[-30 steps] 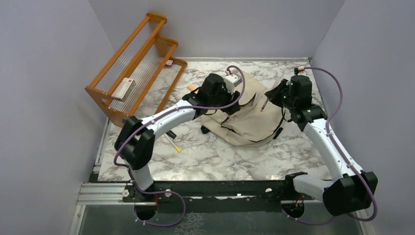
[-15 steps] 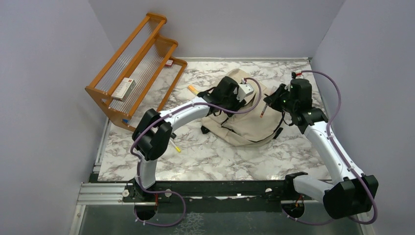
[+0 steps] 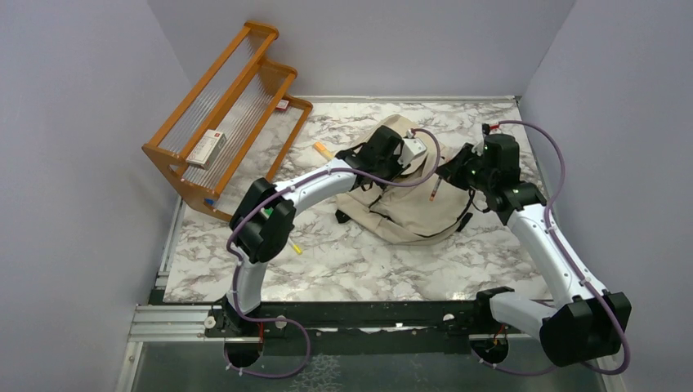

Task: Pack the student bag
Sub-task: Place the stationery in the student bag.

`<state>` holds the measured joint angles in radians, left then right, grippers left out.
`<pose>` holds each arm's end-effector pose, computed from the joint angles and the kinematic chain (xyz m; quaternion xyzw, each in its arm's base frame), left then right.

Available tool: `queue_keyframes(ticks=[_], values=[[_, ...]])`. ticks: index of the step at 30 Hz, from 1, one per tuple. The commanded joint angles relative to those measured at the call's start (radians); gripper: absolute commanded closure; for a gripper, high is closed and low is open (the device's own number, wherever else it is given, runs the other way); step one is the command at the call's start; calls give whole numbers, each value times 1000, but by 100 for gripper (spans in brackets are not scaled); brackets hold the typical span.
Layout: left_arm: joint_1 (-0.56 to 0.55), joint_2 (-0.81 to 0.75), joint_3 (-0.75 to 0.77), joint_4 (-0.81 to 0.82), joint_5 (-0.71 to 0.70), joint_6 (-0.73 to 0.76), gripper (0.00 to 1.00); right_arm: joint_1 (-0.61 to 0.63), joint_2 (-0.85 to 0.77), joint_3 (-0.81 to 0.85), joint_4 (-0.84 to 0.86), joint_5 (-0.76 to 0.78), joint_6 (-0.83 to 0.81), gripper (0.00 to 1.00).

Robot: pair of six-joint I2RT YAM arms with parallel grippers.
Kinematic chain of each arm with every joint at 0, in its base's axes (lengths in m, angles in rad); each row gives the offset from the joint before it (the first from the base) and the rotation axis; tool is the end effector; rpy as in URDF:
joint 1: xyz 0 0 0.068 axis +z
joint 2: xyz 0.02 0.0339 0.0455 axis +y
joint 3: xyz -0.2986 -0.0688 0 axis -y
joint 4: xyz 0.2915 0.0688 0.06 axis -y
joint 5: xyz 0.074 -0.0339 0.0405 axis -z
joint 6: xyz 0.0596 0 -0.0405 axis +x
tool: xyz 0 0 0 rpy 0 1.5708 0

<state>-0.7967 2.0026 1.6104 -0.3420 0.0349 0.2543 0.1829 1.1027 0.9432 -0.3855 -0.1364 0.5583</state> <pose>0.3735 -0.3850 0.2392 0.4645 0.7868 -0.1242 0.3870 0.2900 0.0619 0.3239 0.1294 0.8603 0.2327 0.4348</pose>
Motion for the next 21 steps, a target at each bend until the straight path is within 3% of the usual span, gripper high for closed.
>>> queue_keyframes(ticks=[1, 8, 21], values=[[-1, 3, 40, 4, -40, -20, 75, -3, 30, -2, 22, -95, 46, 100], [0, -52, -1, 53, -90, -87, 100, -3, 104, 8, 31, -191, 118, 99], [-4, -218, -198, 271, -112, -332, 100, 0, 314, 26, 156, -401, 241, 99]])
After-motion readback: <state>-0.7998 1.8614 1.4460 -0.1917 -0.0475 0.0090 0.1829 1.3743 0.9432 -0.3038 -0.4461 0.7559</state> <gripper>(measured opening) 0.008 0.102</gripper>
